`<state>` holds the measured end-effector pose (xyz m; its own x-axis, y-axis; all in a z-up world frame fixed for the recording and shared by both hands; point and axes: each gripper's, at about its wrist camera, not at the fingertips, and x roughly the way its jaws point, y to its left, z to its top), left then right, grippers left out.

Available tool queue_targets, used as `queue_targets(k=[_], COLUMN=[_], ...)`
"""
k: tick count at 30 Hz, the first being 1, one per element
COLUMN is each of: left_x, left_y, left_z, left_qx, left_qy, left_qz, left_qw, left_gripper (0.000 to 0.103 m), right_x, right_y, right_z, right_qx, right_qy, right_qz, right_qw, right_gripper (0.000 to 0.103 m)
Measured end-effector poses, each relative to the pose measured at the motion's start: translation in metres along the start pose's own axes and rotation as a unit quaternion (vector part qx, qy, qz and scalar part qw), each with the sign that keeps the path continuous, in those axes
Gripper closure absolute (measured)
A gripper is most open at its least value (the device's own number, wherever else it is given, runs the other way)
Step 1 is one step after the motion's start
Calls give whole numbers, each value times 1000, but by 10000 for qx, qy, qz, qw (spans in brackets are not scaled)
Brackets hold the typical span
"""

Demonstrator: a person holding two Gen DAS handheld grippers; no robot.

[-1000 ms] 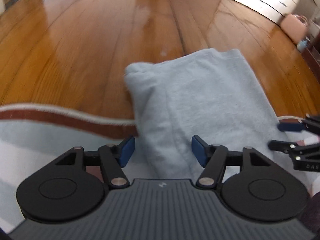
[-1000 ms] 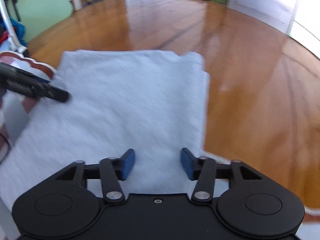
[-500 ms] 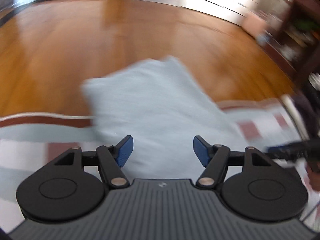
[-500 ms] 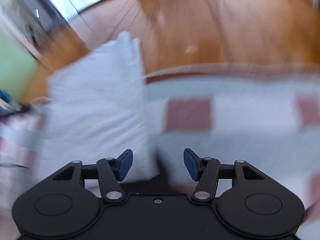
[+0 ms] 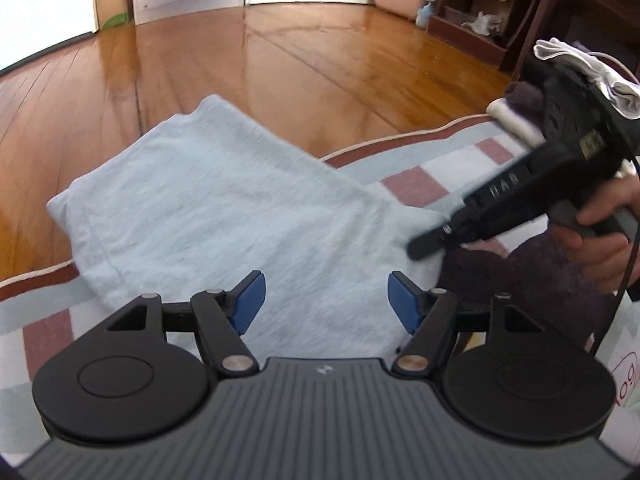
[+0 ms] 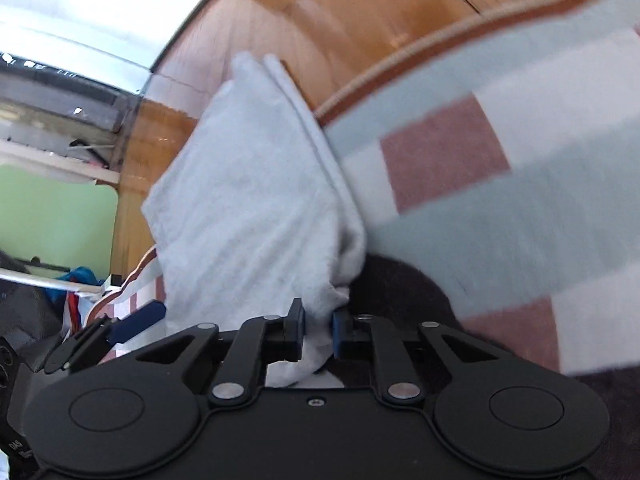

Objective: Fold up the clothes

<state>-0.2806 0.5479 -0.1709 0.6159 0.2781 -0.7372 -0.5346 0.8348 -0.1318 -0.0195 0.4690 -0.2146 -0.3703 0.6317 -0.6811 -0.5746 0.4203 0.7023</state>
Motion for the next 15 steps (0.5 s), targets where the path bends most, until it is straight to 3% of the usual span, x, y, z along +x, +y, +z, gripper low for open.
queue_targets(k=[6, 8, 9, 10, 11, 14, 15], left_x=[10, 15, 18, 22, 25, 16, 14], left_y=[-33, -37, -36, -35, -33, -13, -8], left_z=[-6, -10, -12, -14, -15, -4, -1], left_qx=[712, 933, 986, 1038, 1042, 476, 357], left_qy=[264, 446, 531, 615, 674, 477, 410], left_qz=[-191, 224, 483, 742, 956, 938, 936], left_qw=[9969, 9944, 9925, 9899, 9877, 9933, 9941], left_gripper=[32, 36, 42, 71, 92, 92, 92], right_x=[-20, -21, -21, -21, -21, -23, -28], right_y=[42, 59, 67, 74, 80, 98, 100], right_z=[15, 22, 25, 28, 29, 25, 21], right_qx=[-525, -796, -940, -1129, -1378, -2278, -2580], right_qy=[-290, -334, -352, -347, -312, -239, -241], right_qz=[332, 362, 364, 303, 162, -298, -411], right_qw=[9976, 9956, 9943, 9925, 9898, 9730, 9650], right_gripper=[90, 90, 90, 90, 91, 89, 85])
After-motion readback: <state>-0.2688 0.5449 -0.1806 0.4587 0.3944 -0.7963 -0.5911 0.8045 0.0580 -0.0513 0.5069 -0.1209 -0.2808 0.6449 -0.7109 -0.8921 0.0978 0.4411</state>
